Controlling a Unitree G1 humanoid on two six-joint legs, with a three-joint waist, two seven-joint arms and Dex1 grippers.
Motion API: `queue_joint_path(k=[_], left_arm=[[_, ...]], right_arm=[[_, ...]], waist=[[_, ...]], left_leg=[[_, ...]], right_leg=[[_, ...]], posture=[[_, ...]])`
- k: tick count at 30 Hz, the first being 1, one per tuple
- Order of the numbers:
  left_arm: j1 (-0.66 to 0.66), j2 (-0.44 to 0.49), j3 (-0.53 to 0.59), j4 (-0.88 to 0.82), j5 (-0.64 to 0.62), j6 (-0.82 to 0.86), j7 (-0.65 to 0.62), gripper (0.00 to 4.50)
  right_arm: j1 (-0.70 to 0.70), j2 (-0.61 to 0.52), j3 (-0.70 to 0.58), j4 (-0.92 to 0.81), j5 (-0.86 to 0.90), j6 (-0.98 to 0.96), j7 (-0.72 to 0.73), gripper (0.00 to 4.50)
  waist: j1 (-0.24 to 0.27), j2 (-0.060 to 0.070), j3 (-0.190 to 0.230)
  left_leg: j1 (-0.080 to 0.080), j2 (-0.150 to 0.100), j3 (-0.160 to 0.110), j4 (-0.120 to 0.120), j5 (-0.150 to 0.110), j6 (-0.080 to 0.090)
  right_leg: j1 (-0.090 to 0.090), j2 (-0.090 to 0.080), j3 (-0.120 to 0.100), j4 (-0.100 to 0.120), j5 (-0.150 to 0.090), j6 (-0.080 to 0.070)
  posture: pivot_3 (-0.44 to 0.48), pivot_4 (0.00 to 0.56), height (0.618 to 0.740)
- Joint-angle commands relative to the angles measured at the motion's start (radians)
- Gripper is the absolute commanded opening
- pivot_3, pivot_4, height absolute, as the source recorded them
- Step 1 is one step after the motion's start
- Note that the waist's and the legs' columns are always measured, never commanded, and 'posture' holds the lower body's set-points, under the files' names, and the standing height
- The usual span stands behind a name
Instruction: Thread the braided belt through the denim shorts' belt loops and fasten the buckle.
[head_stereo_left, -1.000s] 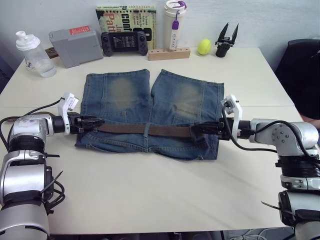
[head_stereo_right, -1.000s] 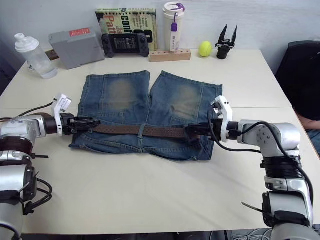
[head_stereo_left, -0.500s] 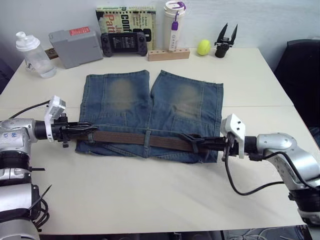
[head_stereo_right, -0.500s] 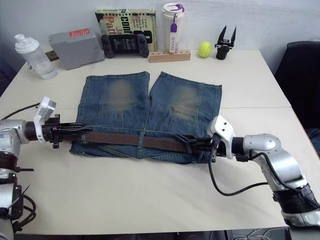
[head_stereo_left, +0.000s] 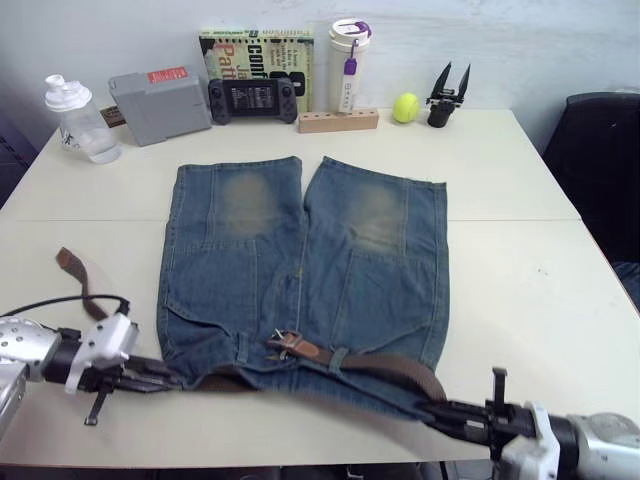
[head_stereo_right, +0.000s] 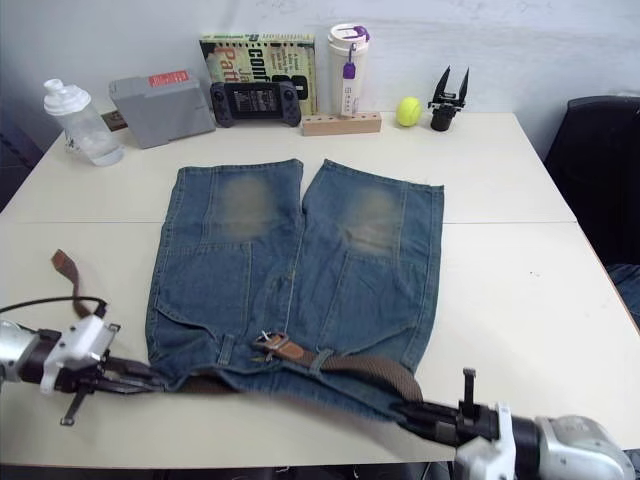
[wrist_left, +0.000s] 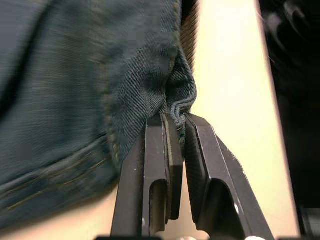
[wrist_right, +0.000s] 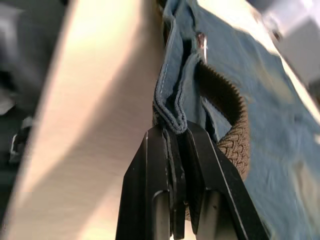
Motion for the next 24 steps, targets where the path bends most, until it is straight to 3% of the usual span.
queue_joint_path(k=[1, 2, 5, 8, 11, 12, 15, 17, 20, 24], left_arm=[[0.108, 0.041, -0.024, -0.019, 0.070, -0.152, -0.112, 0.00], [0.107, 0.044, -0.024, -0.004, 0.069, -0.146, -0.112, 0.00], [0.070, 0.048, -0.020, 0.023, 0.039, -0.085, -0.111, 1.36], [0.162, 0.272, -0.041, -0.031, -0.260, 0.207, -0.112, 2.70], [0.303, 0.494, -0.036, -0.010, -0.530, 0.358, -0.112, 3.97], [0.333, 0.527, -0.016, 0.000, -0.594, 0.384, -0.112, 4.41], [0.311, 0.537, 0.041, 0.042, -0.724, 0.478, -0.112, 4.47], [0.190, 0.488, 0.060, 0.091, -0.778, 0.559, -0.112, 4.47], [-0.171, 0.298, 0.014, 0.218, -0.671, 0.587, -0.103, 4.47], [-0.491, 0.044, -0.041, 0.295, -0.388, 0.475, 0.170, 4.47]], right_arm=[[0.076, -0.040, -0.010, 0.063, -0.053, -0.157, -0.026, 0.07], [0.085, -0.051, -0.018, 0.088, -0.057, -0.179, -0.039, 0.43], [0.092, -0.082, -0.031, 0.143, -0.061, -0.209, -0.076, 1.62], [0.081, -0.177, -0.064, 0.335, -0.010, -0.339, -0.091, 3.13], [0.082, -0.262, -0.107, 0.388, 0.124, -0.345, -0.120, 4.49], [0.062, -0.286, -0.123, 0.394, 0.160, -0.326, -0.130, 4.50], [-0.009, -0.336, -0.147, 0.434, 0.215, -0.268, -0.139, 4.50], [-0.087, -0.351, -0.148, 0.457, 0.245, -0.174, -0.148, 4.50], [-0.303, -0.364, -0.074, 0.414, 0.269, 0.082, -0.183, 4.50], [-0.593, -0.375, 0.122, 0.285, 0.318, 0.755, -0.203, 4.50]], waist=[[0.000, 0.001, -0.001], [-0.001, 0.002, -0.002], [-0.002, 0.003, -0.002], [-0.001, 0.001, -0.002], [-0.001, -0.002, -0.001], [-0.001, 0.000, -0.001], [-0.003, 0.003, 0.000], [-0.002, 0.002, 0.000], [0.000, 0.005, 0.002], [0.002, 0.011, 0.004]], left_leg=[[0.000, 0.000, 0.000, 0.000, -0.002, 0.001], [0.000, 0.000, 0.001, 0.001, -0.001, 0.004], [0.000, 0.000, 0.001, 0.001, -0.001, 0.006], [0.001, 0.002, 0.000, 0.003, -0.001, 0.005], [0.001, 0.003, -0.001, 0.004, 0.000, 0.004], [0.001, 0.003, -0.001, 0.004, 0.000, 0.005], [0.002, 0.002, -0.001, 0.005, 0.000, 0.005], [0.002, 0.002, -0.002, 0.005, 0.000, 0.005], [0.001, 0.003, -0.005, 0.005, 0.001, 0.004], [0.000, 0.003, -0.006, 0.007, 0.003, 0.002]], right_leg=[[0.000, 0.000, 0.000, -0.001, 0.000, -0.001], [0.000, 0.000, 0.000, -0.002, 0.000, -0.001], [0.000, 0.001, 0.000, -0.001, -0.001, 0.000], [0.000, 0.002, 0.000, 0.001, -0.001, -0.001], [0.001, 0.002, -0.001, 0.002, -0.002, -0.003], [0.002, 0.002, -0.002, 0.002, -0.002, -0.003], [0.004, 0.003, -0.002, 0.002, -0.002, -0.003], [0.003, 0.004, -0.003, 0.002, -0.003, -0.003], [0.004, 0.006, -0.006, 0.001, -0.004, -0.004], [0.002, 0.005, -0.006, 0.006, -0.003, -0.003]], posture=[[0.000, 0.150, 0.693], [0.000, 0.150, 0.693], [0.000, 0.150, 0.693], [0.000, 0.150, 0.693], [0.000, 0.150, 0.693], [0.000, 0.150, 0.693], [0.000, 0.150, 0.693], [0.000, 0.150, 0.693], [0.000, 0.150, 0.693], [0.000, 0.150, 0.693]])
